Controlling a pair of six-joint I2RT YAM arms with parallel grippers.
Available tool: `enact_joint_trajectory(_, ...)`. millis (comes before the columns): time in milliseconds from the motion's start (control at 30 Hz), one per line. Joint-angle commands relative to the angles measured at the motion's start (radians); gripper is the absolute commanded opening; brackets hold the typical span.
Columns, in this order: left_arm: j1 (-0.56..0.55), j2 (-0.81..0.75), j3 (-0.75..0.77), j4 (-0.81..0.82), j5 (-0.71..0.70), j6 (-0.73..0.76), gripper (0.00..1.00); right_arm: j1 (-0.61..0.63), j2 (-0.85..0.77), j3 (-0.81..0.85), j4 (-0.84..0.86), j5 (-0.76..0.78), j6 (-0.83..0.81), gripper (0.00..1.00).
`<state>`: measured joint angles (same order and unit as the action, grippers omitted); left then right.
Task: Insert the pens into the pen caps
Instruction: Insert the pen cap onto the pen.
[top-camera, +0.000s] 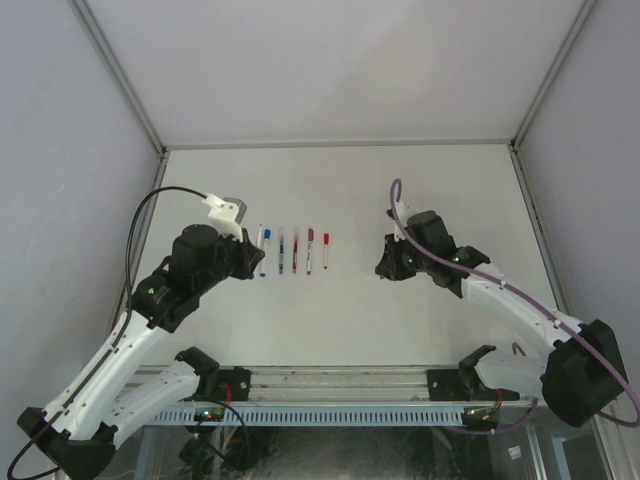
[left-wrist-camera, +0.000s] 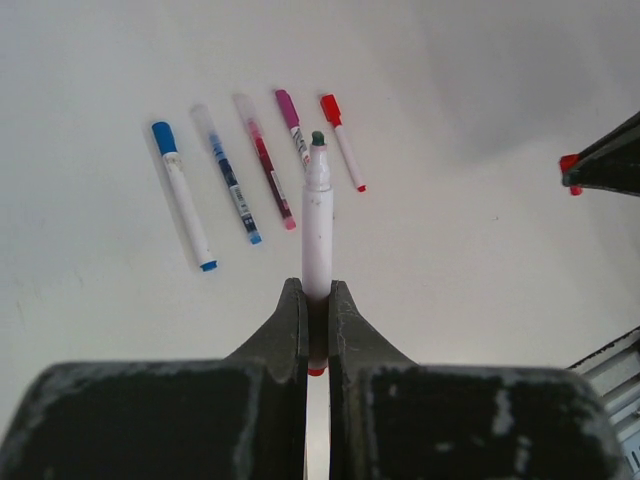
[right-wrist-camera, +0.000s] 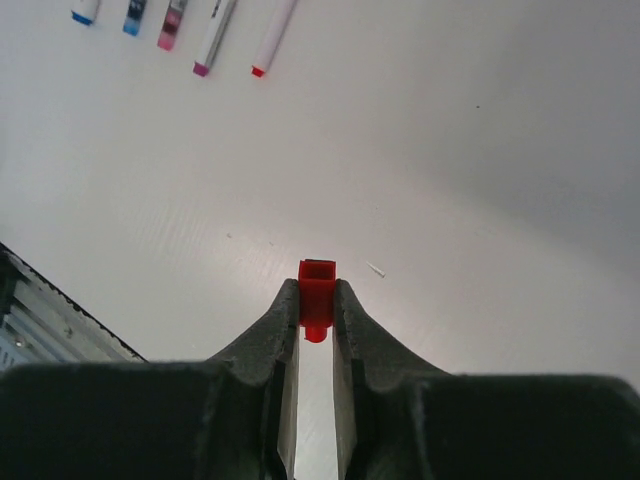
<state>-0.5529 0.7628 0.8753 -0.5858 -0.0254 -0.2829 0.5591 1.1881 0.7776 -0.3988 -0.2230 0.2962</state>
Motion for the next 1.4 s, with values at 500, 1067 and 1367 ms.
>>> enact_joint_trajectory(500,-0.041,-0.006,-0.035,0.151,-0.035,-0.092,0.0,-0.098,-0.336,-0.099,0.149,-0.058,0.1,0.0)
enact_joint_trajectory(1067,-0.363,0.125,-0.056,0.329,-0.183,-0.204,0.0,-0.211,-0.431,-0.219,0.359,-0.128,0.282,0.0)
enact_joint_trajectory(1367,-0.431,0.185,-0.041,0.373,-0.197,-0.215,0.0,-0.216,-0.41,-0.229,0.393,-0.184,0.377,0.0)
